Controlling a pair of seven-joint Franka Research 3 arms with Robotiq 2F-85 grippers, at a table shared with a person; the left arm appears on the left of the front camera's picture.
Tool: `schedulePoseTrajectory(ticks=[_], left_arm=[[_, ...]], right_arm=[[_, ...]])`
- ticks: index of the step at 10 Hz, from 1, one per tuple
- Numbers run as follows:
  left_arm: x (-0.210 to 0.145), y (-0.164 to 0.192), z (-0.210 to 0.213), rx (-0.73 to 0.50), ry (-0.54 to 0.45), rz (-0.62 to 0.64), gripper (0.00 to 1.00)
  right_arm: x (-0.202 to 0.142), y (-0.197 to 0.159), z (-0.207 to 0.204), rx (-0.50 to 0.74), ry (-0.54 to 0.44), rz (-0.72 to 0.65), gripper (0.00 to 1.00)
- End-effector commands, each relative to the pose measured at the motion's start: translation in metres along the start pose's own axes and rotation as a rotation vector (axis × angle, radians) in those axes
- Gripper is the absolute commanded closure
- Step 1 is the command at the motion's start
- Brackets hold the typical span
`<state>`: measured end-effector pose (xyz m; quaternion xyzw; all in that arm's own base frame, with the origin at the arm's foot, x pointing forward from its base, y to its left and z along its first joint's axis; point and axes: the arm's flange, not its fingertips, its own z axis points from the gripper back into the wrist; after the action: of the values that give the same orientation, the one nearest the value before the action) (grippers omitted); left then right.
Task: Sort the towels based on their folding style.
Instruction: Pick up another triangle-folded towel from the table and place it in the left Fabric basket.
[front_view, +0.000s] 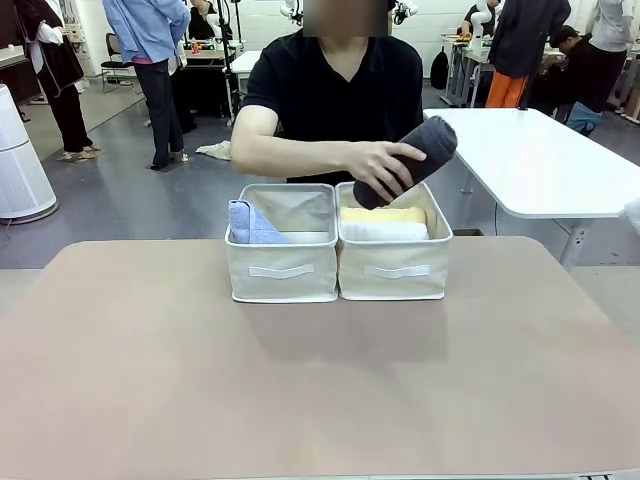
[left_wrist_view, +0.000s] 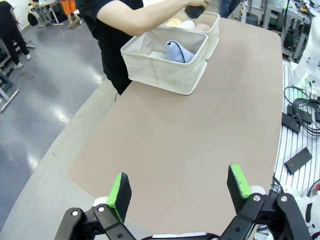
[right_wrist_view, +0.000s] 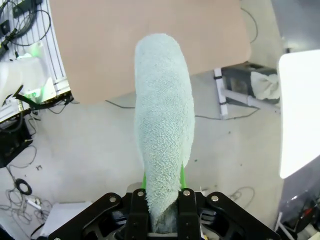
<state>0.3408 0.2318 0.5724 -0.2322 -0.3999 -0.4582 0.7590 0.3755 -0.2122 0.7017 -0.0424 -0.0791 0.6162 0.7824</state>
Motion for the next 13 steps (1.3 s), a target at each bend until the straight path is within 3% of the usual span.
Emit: schedulePoseTrajectory(ticks=[1, 8, 9, 10, 13], left_arm=[[0.000, 0.000, 0.001, 0.001, -0.012, 0.001, 0.00], [0.000, 0.000, 0.001, 0.001, -0.012, 0.001, 0.00], [0.000, 0.000, 0.001, 0.001, -0.012, 0.001, 0.00], [0.000, 0.000, 0.001, 0.001, -0.012, 0.001, 0.00], [0.000, 0.000, 0.001, 0.001, -0.012, 0.001, 0.00]], right_arm=[[0.033, -0.010, -0.016, -0.003, -0.013, 0.036, 1.00], [0.137, -0.021, -0.046, 0.046, -0.028, 0.211, 1.00], [0.138, -0.021, -0.055, 0.006, -0.042, 0.144, 1.00], [0.137, -0.020, -0.039, 0.063, -0.013, 0.226, 1.00], [0.137, -0.020, -0.039, 0.063, -0.013, 0.226, 1.00]])
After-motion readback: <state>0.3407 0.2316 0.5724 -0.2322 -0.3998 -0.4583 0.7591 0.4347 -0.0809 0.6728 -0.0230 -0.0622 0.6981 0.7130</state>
